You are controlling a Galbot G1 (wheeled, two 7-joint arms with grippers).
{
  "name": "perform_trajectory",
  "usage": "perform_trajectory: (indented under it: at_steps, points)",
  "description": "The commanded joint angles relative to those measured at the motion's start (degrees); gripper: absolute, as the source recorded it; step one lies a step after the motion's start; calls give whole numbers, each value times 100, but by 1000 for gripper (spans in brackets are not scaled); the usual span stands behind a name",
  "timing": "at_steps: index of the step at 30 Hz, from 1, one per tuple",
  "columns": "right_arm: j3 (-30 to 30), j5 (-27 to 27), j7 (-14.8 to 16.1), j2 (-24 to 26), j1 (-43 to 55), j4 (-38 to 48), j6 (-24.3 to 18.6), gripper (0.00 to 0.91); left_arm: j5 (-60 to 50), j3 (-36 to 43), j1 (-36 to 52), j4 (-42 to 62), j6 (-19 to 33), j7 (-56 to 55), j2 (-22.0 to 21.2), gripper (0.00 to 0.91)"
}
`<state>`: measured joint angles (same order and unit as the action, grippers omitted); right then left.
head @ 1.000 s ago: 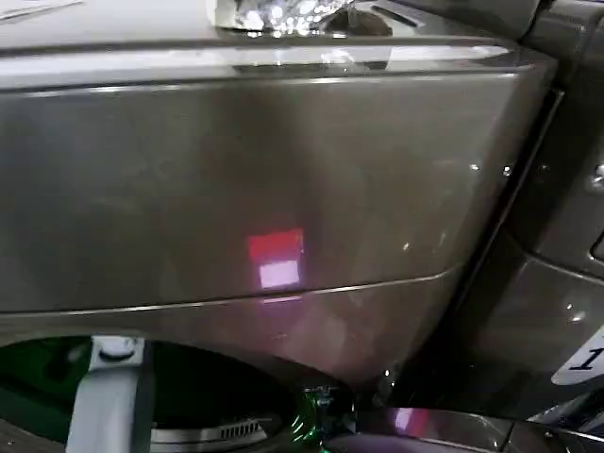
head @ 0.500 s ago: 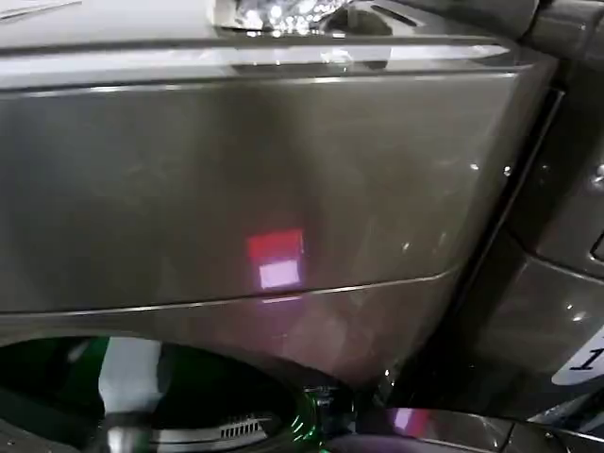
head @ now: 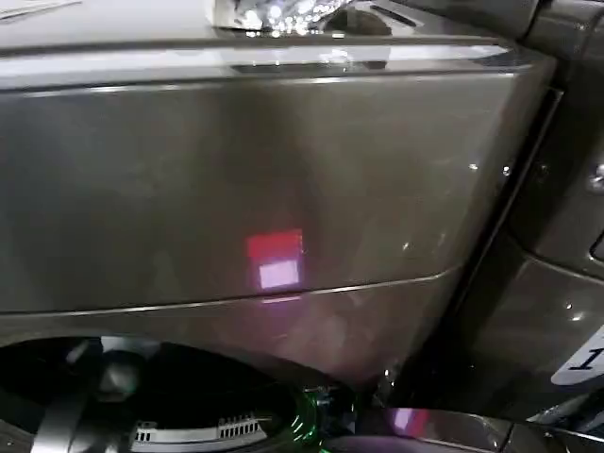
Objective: Grasp the clothes from the dryer.
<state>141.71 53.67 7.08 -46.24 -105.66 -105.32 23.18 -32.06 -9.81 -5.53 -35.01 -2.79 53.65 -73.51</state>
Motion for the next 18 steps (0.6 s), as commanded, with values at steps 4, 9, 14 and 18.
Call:
perform_trajectory:
  at_steps: [4,9,14,18]
  points:
    - [-30,-6,9,-44,32,-46,5,907,-2050,735,750,1185,1074,282,-191,907]
    - [-5,-21,19,-53,27,-13,2,907,-2165,1017,773,1355,993,172,-356,907]
    - [-56,-32,19,-62,84,-23,3,907,-2214,1224,759,1483,970,46,-434,907]
    - [-98,-52,21,-75,126,-17,1,907,-2188,1260,763,1569,948,27,-469,57]
